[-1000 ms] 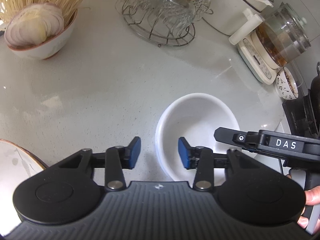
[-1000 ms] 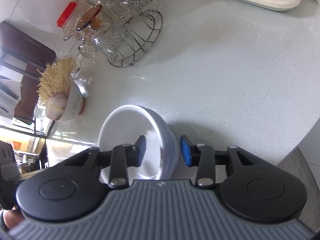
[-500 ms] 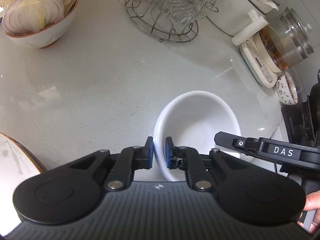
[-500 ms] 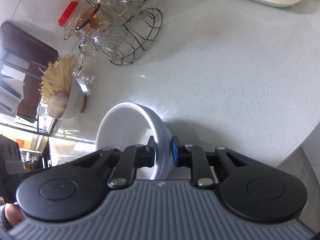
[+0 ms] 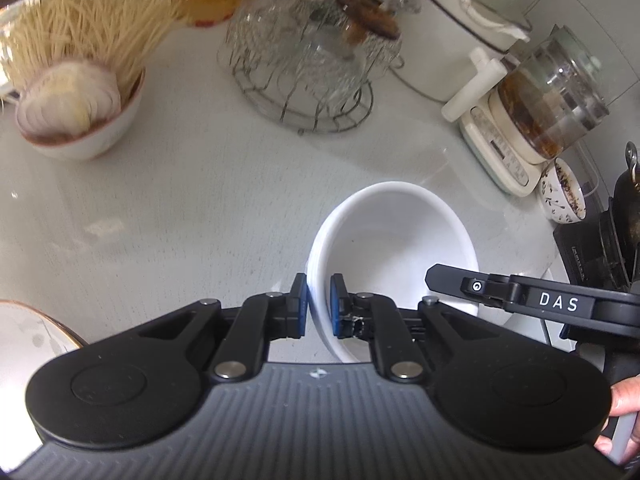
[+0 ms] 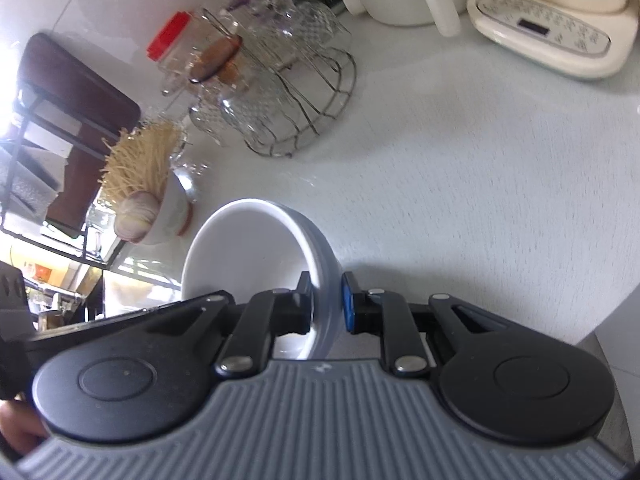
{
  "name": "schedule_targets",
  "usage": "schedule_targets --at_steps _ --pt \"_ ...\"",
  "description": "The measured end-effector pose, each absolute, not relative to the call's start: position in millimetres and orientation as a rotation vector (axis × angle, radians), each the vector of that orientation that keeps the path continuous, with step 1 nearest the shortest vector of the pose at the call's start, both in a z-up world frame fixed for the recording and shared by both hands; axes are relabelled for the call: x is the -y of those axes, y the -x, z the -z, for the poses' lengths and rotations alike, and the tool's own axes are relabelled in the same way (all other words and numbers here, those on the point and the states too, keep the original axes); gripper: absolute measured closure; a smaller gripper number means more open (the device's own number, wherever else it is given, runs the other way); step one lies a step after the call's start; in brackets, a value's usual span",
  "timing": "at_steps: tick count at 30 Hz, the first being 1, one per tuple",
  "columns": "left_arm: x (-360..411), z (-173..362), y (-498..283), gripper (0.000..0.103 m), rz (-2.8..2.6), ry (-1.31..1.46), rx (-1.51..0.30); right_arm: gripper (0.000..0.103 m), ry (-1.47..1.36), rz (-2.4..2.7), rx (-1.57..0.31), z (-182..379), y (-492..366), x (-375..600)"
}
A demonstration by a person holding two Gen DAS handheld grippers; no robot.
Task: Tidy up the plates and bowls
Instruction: 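Carry the white bowl with both grippers over the leaf-print plate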
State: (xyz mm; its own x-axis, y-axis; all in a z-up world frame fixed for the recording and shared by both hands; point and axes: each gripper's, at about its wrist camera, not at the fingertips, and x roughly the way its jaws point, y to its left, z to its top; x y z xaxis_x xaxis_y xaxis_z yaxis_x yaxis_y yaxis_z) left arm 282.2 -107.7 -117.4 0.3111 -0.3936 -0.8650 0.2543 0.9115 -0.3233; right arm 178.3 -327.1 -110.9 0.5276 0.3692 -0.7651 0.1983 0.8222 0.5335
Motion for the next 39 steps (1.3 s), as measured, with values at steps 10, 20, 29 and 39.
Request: schedule_targets --at_steps 10,20,29,39 --pt "114.0 80.5 -275.3 0.089 0.393 0.117 -1.114 0.085 -0.553 -0.178 -1.006 82.6 -187.8 330.7" --pt "106.2 49.6 -268.3 0.089 0.367 0.135 -1.055 0.085 -0.504 -0.228 -0.959 50.1 -193.8 323.0" --pt "74.3 23.9 -263.1 0.089 0.336 0.164 -1.005 0.085 -0.475 -0.276 -0.936 28.4 -201.4 295.6" --pt "20.6 12.7 -242.9 0.089 0.283 0.172 -0.951 0.085 -0.447 -0.335 -0.943 21.4 -204.1 244.6"
